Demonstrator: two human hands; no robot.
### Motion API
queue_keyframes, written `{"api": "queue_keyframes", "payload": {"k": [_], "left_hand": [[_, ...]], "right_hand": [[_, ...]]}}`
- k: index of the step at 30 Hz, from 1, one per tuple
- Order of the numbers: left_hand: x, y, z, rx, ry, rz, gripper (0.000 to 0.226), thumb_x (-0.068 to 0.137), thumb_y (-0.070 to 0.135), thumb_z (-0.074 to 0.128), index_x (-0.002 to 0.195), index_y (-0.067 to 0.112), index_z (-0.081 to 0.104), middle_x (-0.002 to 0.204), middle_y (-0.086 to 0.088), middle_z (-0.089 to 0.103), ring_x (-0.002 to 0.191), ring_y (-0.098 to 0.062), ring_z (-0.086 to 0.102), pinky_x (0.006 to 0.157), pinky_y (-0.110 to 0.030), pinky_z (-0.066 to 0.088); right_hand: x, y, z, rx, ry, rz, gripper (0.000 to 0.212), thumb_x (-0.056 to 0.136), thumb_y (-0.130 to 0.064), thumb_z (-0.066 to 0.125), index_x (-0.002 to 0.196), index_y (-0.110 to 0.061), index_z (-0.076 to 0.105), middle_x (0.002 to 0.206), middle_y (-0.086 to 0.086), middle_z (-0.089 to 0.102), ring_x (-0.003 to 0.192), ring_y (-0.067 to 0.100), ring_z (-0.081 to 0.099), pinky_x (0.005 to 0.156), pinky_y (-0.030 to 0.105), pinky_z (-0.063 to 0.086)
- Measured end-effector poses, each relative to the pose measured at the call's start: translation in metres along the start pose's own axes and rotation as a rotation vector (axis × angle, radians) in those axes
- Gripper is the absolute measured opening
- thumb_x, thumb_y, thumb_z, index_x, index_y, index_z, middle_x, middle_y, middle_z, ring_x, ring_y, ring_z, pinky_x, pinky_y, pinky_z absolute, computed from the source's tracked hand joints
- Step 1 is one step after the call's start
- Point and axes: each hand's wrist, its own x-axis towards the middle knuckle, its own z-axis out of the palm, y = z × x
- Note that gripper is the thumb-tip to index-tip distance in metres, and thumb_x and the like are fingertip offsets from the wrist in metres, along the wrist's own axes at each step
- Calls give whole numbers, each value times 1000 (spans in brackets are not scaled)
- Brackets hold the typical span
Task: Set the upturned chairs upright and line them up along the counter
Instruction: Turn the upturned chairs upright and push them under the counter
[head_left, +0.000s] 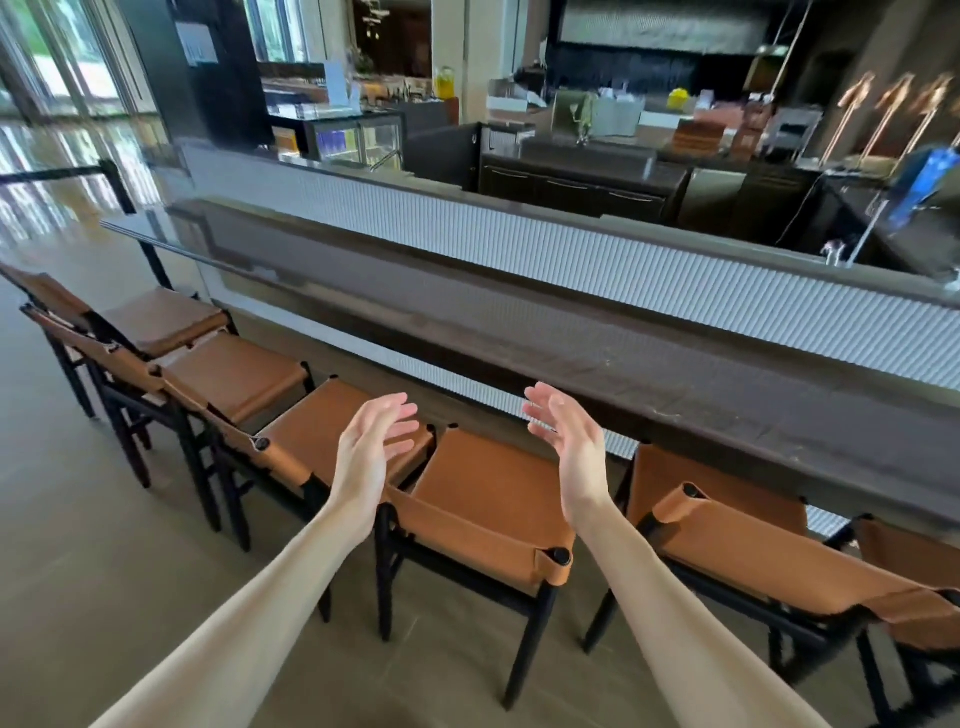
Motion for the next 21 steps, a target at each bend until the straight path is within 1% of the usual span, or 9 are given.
{"api": "queue_keyframes", "payload": {"k": [5,7,9,11,13,17,19,20,21], "left_hand": [[34,-22,-23,125,-51,-1,21,103,28,54,118,26,69,120,6,71,111,-9,67,102,-40,52],[49,-30,-35,198,-72,-25,28,96,38,55,119,28,68,121,12,70,115,-6,64,105,-40,50],[73,-35,-46,252,-89,-46,32,91,43,54,118,33,68,119,17,70,114,-4,63,104,-37,50],[102,-41,-52,248,-48,-72,28,90,42,55,112,33,70,115,14,71,112,-9,65,101,-37,52],[128,-55,-53,238,-13,-135,27,89,41,57,108,30,71,111,7,73,108,-15,67,100,-41,52],[144,-105,-54,196,40,-327,13,99,25,59,100,20,71,107,-4,71,108,-24,68,97,-46,55],[148,-131,-56,221,44,-476,14,98,27,61,99,16,70,103,-6,70,99,-24,69,95,-46,56],[151,-142,-58,228,51,-563,17,98,28,62,99,13,69,103,-9,69,93,-23,68,91,-45,57],[154,-154,-59,223,63,-648,19,97,27,62,101,9,68,104,-12,68,91,-23,67,86,-44,58]], "right_hand": [[35,32,35,27,12,22,28,107,-28,46,118,-19,71,120,-1,73,113,14,68,107,46,49],[49,48,46,21,23,52,29,106,-29,47,117,-18,72,117,-4,74,112,15,68,106,46,50],[63,66,54,23,49,70,28,105,-30,48,116,-21,72,117,-6,74,111,14,69,103,44,51],[74,83,58,19,83,101,27,104,-31,49,115,-24,73,115,-6,75,108,14,70,99,39,52],[78,103,59,-18,132,168,24,104,-27,51,112,-22,73,108,-5,76,102,15,71,92,35,55],[59,154,54,-72,299,460,17,99,-16,57,105,-19,73,95,3,75,83,18,71,74,31,59],[45,181,50,-47,404,638,17,96,-10,57,101,-14,72,84,8,73,68,17,69,60,24,56],[39,192,49,-16,468,729,16,94,-7,56,99,-9,71,78,10,71,61,18,66,57,24,55],[35,202,49,17,539,811,14,92,-4,55,96,-4,69,73,11,68,57,19,64,57,26,56]]}}
